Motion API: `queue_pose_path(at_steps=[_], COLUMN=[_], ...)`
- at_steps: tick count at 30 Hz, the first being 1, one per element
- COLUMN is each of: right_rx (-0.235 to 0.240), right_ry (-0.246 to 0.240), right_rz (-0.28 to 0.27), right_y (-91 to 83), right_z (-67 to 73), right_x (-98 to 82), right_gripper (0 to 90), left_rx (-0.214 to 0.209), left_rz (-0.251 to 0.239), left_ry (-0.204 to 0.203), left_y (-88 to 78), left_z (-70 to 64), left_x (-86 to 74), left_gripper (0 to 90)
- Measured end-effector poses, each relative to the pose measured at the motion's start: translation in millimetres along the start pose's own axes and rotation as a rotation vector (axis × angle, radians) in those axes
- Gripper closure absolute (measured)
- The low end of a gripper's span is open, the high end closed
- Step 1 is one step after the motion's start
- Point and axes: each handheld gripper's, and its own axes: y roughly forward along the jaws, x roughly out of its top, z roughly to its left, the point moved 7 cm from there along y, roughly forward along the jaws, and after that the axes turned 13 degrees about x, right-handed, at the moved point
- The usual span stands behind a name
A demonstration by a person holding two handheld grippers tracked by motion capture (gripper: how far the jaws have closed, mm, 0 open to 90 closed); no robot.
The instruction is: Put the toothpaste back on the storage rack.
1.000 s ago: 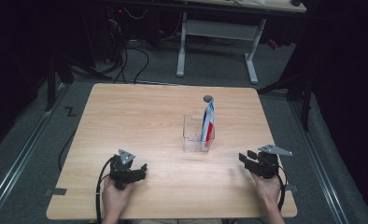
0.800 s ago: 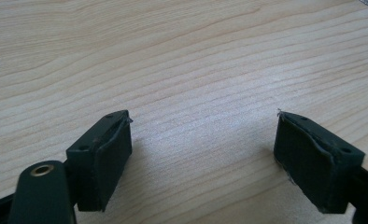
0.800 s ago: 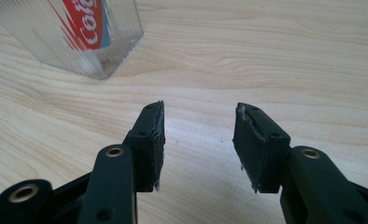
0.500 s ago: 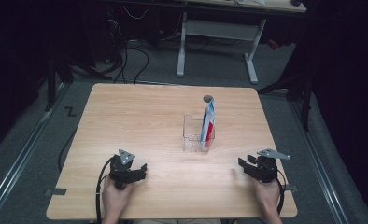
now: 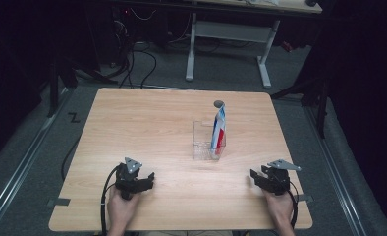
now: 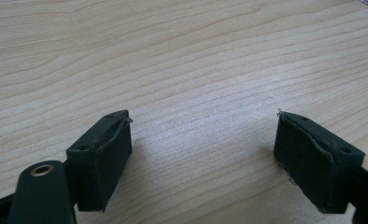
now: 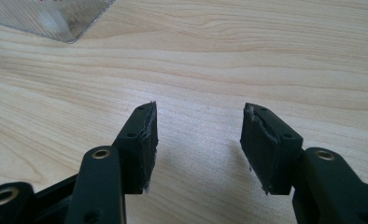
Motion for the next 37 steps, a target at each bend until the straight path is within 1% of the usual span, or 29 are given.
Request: queue_pose_path(at_steps=[8,12,18,20,23,26,30,37], right_rx=[-0.023,-0.026,-0.041,-0.039,-0.039,-0.037,-0.033,-0.030], right_ry=[-0.010,-0.016,-0.040,-0.048,-0.044,-0.043,-0.045,-0.049], right_rz=[0.021,0.026,0.031,0.027,0.017,0.018,0.021,0.022], right_y=[4.3,5.2,7.7,8.8,9.9,9.9,10.8,11.3], right_z=[-0.5,0.7,1.8,1.9,2.2,2.1,2.7,2.9], right_x=[-4.1,-4.3,-4.5,-3.9,-3.9,-4.0,-3.8,-3.6], right_gripper=[44.9,44.7,44.6,44.1,42.9,42.3,39.1,38.0], left_rx=[0.000,0.000,0.000,0.000,0.000,0.000,0.000,0.000], left_rz=[0.000,0.000,0.000,0.000,0.000,-0.001,-0.001,-0.001], left_ry=[0.000,0.000,0.000,0.000,0.000,-0.002,-0.002,-0.002], left_y=[0.0,0.0,0.0,0.0,0.0,0.1,0.1,0.1], left_z=[0.0,0.0,0.0,0.0,0.0,-0.1,-0.1,-0.2], left_x=[0.0,0.0,0.0,0.0,0.0,0.0,0.0,0.0], left_gripper=[19.5,19.5,19.5,19.5,19.5,19.5,19.5,19.5])
